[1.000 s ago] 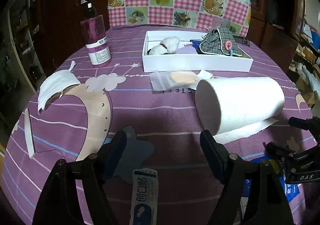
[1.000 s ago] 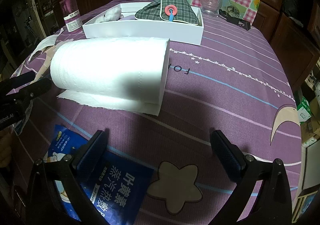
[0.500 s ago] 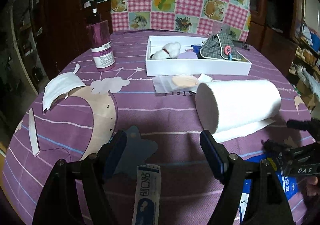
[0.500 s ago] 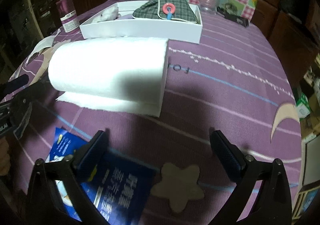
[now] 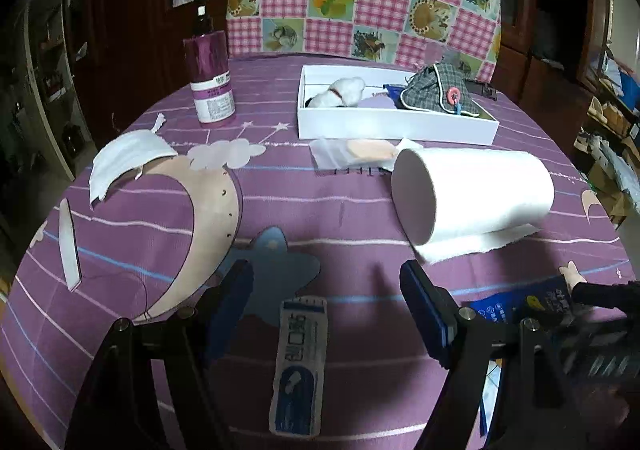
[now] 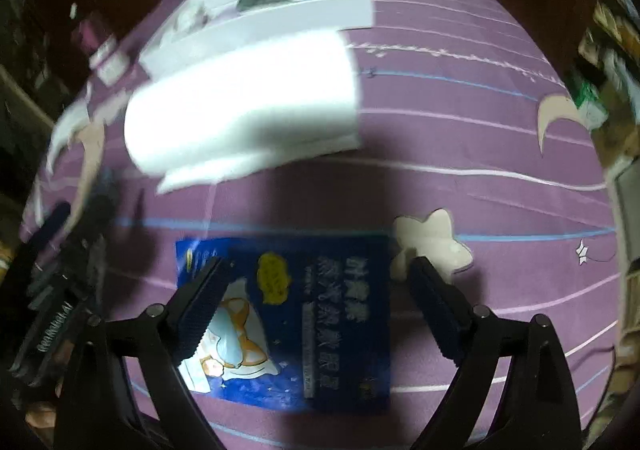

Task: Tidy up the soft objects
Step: 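Move the right tool to the blue printed packet on the table and grasp it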

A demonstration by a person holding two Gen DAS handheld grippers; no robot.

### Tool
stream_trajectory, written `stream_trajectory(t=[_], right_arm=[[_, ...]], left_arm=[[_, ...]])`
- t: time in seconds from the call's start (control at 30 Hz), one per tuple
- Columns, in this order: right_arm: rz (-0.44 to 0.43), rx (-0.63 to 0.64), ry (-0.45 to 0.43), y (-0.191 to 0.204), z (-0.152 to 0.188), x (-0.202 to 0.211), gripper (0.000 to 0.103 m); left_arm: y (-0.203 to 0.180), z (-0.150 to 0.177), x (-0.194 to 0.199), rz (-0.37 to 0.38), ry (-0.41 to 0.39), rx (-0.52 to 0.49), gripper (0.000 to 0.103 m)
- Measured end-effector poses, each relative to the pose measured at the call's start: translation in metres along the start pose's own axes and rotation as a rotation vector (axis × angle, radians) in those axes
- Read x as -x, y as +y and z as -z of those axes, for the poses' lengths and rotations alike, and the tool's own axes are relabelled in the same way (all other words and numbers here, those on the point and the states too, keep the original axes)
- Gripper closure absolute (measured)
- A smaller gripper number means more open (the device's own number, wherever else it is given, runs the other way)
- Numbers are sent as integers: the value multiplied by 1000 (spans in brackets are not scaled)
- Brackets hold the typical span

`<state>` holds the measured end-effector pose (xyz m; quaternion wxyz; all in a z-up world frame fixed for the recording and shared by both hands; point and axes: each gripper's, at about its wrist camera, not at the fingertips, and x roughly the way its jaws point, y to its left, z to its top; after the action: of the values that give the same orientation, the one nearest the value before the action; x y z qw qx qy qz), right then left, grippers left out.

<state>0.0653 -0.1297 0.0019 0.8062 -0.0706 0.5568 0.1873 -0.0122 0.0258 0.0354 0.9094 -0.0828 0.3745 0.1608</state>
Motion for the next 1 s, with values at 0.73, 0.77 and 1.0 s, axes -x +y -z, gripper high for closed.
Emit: stream_trajectory(t=[0.73, 0.77, 1.0], right_arm=[[20, 65, -19, 3, -7, 8, 90], [15, 61, -21, 2, -8, 8, 91], [-92, -12, -71, -20, -22, 18, 97]], left_arm=[[19, 0, -3, 37, 27, 99, 27], [20, 1, -3, 41, 27, 104, 27], [20, 1, -2, 60, 25, 104, 27]])
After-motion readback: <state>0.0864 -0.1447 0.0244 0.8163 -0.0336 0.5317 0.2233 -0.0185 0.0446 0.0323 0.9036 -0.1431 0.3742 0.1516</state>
